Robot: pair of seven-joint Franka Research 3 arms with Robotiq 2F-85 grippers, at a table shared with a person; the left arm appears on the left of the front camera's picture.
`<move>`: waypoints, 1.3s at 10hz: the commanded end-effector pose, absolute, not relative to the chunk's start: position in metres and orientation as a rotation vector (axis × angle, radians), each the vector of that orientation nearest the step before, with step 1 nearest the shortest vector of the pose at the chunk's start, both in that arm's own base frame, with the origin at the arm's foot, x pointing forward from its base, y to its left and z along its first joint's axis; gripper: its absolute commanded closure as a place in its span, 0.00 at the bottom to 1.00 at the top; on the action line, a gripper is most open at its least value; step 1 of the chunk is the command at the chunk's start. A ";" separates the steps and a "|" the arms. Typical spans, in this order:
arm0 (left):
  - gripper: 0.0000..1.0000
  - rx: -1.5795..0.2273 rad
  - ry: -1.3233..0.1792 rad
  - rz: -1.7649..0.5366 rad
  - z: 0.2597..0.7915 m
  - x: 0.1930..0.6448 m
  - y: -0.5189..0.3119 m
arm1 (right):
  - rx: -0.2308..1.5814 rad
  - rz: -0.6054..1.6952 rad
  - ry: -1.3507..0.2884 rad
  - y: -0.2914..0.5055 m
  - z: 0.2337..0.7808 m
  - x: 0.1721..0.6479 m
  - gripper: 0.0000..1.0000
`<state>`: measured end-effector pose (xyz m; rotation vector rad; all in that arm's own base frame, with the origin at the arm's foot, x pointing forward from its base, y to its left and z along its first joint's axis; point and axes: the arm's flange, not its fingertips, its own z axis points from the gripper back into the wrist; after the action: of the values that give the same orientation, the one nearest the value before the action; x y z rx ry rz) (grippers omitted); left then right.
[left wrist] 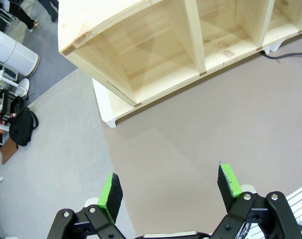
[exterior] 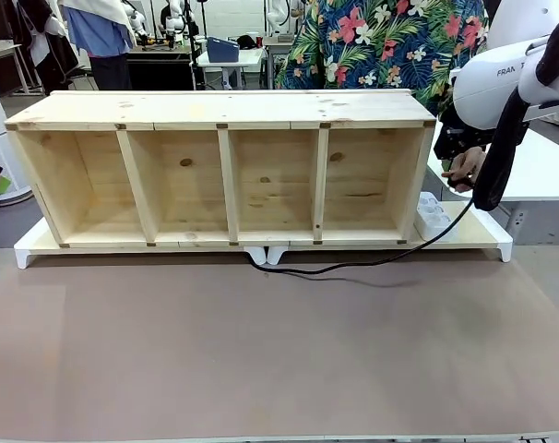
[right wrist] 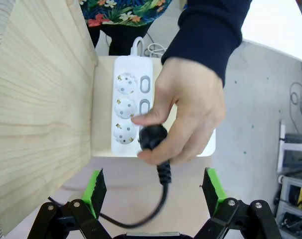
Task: Perform cable management.
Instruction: Release the Power Cable when the human grasps it.
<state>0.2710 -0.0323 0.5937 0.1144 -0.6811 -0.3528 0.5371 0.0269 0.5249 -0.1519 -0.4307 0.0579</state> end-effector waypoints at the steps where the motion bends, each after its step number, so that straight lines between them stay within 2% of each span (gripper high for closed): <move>1: 0.00 0.116 -0.689 -0.352 0.594 0.271 -0.032 | -0.151 0.058 -0.429 0.027 0.524 0.537 0.00; 13: 0.00 0.116 -0.689 -0.352 0.594 0.271 -0.032 | -0.151 0.058 -0.429 0.027 0.524 0.537 0.00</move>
<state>0.2710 -0.0323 0.5937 0.1144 -0.6811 -0.3528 0.5371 0.0269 0.5249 -0.1519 -0.4307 0.0579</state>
